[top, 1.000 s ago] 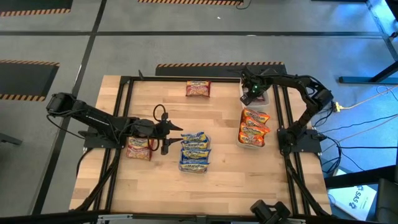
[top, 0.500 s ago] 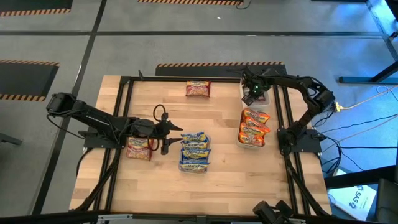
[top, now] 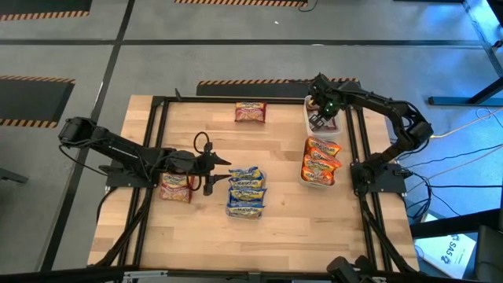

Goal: Sort Maruchan noodles
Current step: Put the bottom right red noodle pack into the white bin

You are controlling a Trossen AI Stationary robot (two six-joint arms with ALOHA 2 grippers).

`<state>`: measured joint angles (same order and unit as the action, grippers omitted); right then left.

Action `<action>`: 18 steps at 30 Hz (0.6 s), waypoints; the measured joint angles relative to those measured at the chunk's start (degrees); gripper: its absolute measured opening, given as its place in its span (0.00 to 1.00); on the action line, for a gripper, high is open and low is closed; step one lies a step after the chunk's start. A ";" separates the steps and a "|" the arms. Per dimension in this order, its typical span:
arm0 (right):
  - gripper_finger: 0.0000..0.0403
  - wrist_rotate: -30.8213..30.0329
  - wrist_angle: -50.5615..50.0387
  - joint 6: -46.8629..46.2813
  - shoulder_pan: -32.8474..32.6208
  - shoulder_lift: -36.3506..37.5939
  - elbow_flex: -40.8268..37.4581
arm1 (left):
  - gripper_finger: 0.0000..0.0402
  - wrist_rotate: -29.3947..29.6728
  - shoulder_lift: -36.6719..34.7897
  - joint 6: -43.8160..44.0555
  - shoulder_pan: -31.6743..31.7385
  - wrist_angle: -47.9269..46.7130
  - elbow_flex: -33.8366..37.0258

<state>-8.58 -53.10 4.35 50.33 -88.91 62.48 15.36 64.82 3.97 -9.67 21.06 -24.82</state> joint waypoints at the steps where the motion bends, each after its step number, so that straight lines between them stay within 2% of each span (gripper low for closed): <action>1: 0.00 0.19 -0.28 -1.37 0.00 0.05 -0.09 | 0.49 0.00 0.00 0.00 0.00 0.00 0.00; 5: 0.04 1.78 -2.56 -5.09 0.00 0.06 -0.44 | 0.49 -0.01 0.00 0.00 0.00 0.00 0.00; 8: 0.17 3.54 -3.00 -6.60 0.00 0.09 -0.44 | 0.49 0.01 0.00 0.01 0.01 0.00 0.00; 12: 0.44 5.18 -3.12 -7.21 -0.02 -0.39 -0.41 | 0.49 -0.01 0.00 0.02 0.02 0.00 0.00; 18: 0.84 3.12 -4.36 -10.61 -0.04 -4.94 -0.37 | 0.49 -0.01 0.00 0.00 0.01 0.00 0.00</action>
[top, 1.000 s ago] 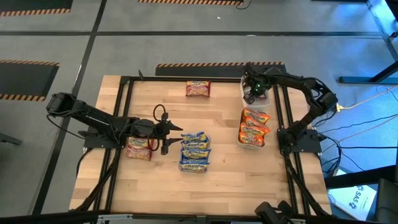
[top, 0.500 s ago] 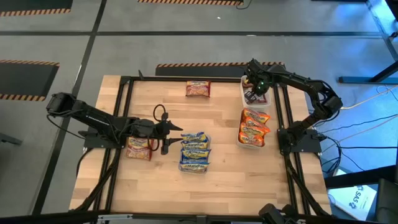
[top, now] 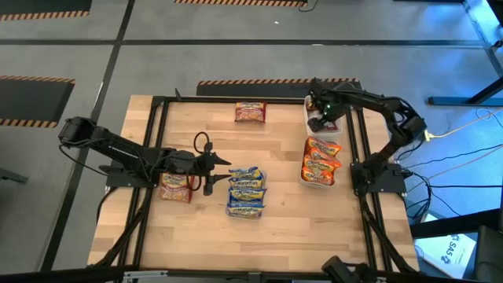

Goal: Sort Maruchan noodles
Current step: Put the bottom right red noodle pack into the white bin

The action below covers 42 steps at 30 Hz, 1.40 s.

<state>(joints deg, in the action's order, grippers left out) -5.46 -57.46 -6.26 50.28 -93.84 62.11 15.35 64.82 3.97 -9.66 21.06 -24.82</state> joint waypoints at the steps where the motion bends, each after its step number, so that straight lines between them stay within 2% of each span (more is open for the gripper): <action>1: 0.89 0.54 -0.06 -0.27 0.00 -0.98 0.00 | 0.49 0.00 0.00 -0.01 0.00 0.00 0.00; 3: 0.96 1.37 -0.04 -1.63 -0.02 -2.71 0.00 | 0.49 0.00 0.00 -0.02 0.01 0.00 0.00; 5: 0.98 1.43 0.08 -2.46 -0.07 -4.42 0.02 | 0.49 0.00 0.00 -0.02 -0.01 0.00 0.00; 12: 0.88 -0.39 2.82 -2.36 -0.02 -10.18 0.37 | 0.49 0.00 0.00 -0.04 0.00 -0.01 0.00; 17: 0.80 -1.45 4.46 -0.07 -0.07 -11.17 0.26 | 0.49 0.00 0.00 -0.07 -0.01 -0.02 0.00; 20: 0.65 -1.34 5.35 -0.63 -0.07 -11.17 0.24 | 0.49 0.00 0.00 -0.57 0.01 -0.02 0.00; 27: 0.14 -1.66 5.83 1.59 0.05 -11.17 0.20 | 0.49 0.00 0.00 -1.16 0.03 -0.02 0.00; 29: 0.04 -2.03 5.95 2.81 -0.01 -11.21 0.20 | 0.49 0.00 0.00 -1.16 0.03 -0.02 0.00; 33: 0.05 -2.44 6.02 3.45 -0.07 -11.18 0.17 | 0.49 0.00 0.00 -1.16 0.01 -0.02 0.00; 36: 0.02 -2.79 7.18 4.13 -0.07 -9.65 -0.02 | 0.49 0.00 -0.01 -1.16 0.01 -0.02 0.00; 42: 0.02 -3.16 13.69 3.85 -0.11 -6.60 -0.17 | 0.49 0.02 0.00 -1.16 0.01 -0.02 0.00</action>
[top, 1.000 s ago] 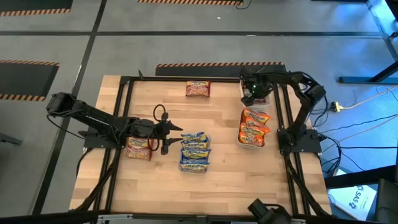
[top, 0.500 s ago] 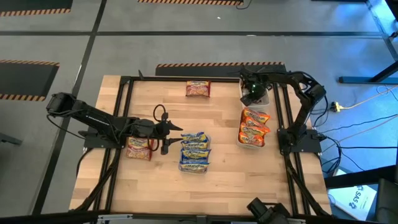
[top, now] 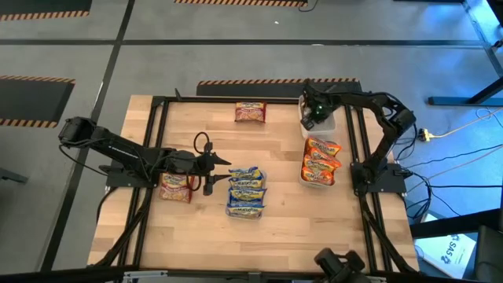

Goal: Sort Maruchan noodles
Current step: Put the bottom right red noodle pack into the white bin

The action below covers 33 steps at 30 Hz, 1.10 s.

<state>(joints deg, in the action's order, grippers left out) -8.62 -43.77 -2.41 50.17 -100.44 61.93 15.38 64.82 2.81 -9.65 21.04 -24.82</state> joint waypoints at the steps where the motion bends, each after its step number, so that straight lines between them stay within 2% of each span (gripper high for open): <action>1: 0.02 -0.45 0.31 0.07 0.02 -0.01 -0.02 | 0.49 0.00 0.00 0.00 0.00 0.00 0.00; 7: 0.01 -2.85 6.79 -0.63 -0.80 0.01 -2.75 | 0.49 0.00 0.00 0.07 0.00 0.00 0.00; 16: 0.08 -7.48 10.05 -3.67 -0.81 0.24 -5.38 | 0.49 0.00 0.00 0.04 0.00 0.02 0.00; 19: 0.14 -7.75 9.94 -3.62 -0.79 0.24 -5.42 | 0.49 0.00 -0.01 0.04 0.00 0.02 0.00; 27: 0.41 -7.63 9.40 -3.81 -0.60 0.48 -5.42 | 0.49 0.01 0.00 0.04 0.00 0.02 0.00; 33: 0.51 -7.28 8.34 -3.55 -0.59 3.53 -5.42 | 0.49 0.02 0.00 0.04 0.00 0.02 0.00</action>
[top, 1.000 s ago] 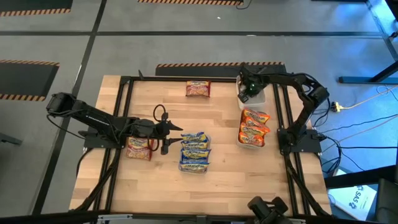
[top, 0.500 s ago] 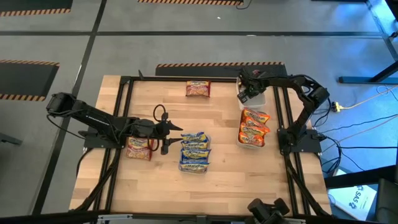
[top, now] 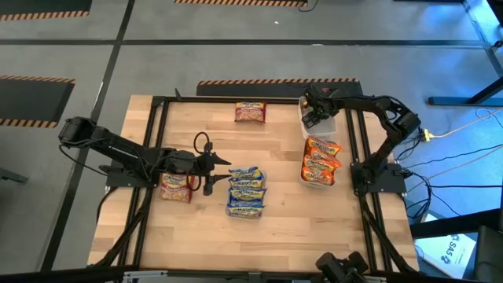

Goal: Sort Maruchan noodles
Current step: Put the bottom right red noodle pack into the white bin

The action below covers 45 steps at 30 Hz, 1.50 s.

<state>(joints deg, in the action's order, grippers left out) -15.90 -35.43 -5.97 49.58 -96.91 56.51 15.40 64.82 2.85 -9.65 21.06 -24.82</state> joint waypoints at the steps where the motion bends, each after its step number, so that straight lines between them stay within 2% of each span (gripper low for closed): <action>1: 0.52 0.00 0.00 0.01 0.00 0.73 0.00 | 0.49 0.00 0.00 0.00 0.00 0.02 0.00; 12: 0.52 3.88 -4.78 0.08 -0.02 5.41 0.07 | 0.49 0.01 0.00 -0.02 -0.01 0.02 0.00; 18: 0.52 10.45 -7.27 -0.22 -0.07 5.41 0.07 | 0.49 0.04 0.00 -0.02 -0.02 0.02 0.00; 27: 0.52 15.40 -8.69 -3.57 -0.07 0.30 0.07 | 0.49 0.49 0.00 -0.05 0.00 0.02 0.00; 31: 0.52 14.75 -7.79 -3.17 -0.11 -3.12 0.33 | 0.49 0.59 0.00 -0.07 0.42 0.02 0.00; 37: 0.52 13.52 -0.14 -3.33 -0.11 -2.99 0.14 | 0.49 0.64 0.00 -0.07 1.07 0.02 0.00; 39: 0.52 11.09 4.46 -3.11 -0.15 -3.43 0.00 | 0.49 0.67 0.00 -0.07 1.07 0.04 0.00; 45: 0.52 7.33 8.56 -2.59 -2.33 -3.43 -0.24 | 0.49 0.61 0.00 -0.27 1.05 0.06 0.00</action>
<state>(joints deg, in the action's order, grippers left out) -8.57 -26.87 -8.55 47.26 -100.34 56.27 16.00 64.82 2.58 -8.60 21.12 -24.82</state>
